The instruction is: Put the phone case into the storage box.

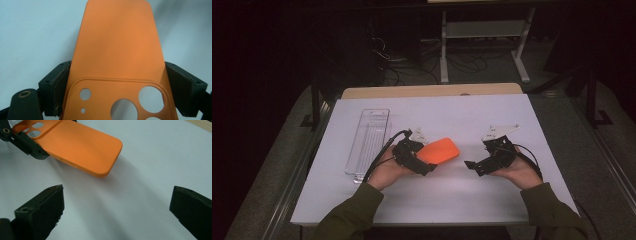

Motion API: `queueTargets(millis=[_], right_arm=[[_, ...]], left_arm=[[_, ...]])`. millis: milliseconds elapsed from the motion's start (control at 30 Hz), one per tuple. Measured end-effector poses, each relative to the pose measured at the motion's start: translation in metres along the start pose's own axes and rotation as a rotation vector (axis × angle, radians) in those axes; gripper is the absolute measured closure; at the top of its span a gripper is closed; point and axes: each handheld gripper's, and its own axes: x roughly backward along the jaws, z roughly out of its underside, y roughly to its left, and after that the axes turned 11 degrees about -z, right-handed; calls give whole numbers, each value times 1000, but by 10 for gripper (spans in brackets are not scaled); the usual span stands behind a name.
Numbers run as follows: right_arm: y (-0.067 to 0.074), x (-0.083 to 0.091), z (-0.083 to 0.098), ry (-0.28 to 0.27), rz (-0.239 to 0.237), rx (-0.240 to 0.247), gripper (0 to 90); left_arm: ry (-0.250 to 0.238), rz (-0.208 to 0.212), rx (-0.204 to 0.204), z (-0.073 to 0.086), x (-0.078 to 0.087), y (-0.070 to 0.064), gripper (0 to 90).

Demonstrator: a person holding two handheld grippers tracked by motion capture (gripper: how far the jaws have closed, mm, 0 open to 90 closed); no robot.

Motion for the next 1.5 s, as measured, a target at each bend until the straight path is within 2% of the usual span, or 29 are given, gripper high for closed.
queueTargets(millis=[100,200,333,433,500,667,767,933,1367,1433,1500], right_arm=[[2,-1,5,-21,18,-3,0],[3,-3,10,-27,16,-28,0],[5,-9,16,-29,23,-30,0],[6,-13,20,-36,41,-27,0],[6,-15,22,-28,46,-20,0],[4,-18,25,-23,39,-35,0],[5,-20,27,-14,40,-20,0],[6,-21,28,-35,70,-14,0],[8,-23,28,-52,98,15,0],[8,-23,28,-53,101,24,0],[7,-22,29,-40,113,60,0]], left_arm=[[-7,-5,19,2,0,-2,150],[-7,-15,42,3,-1,-3,150],[-11,-26,49,4,0,-1,150],[-33,-31,64,4,2,-1,150],[-30,-34,77,4,2,0,150],[-30,-40,85,5,1,0,150],[-24,-46,81,6,2,1,150],[-33,-58,97,7,4,3,150],[-38,-42,109,9,5,7,150],[-36,-44,107,9,5,8,150],[-32,-40,101,9,5,8,150]])
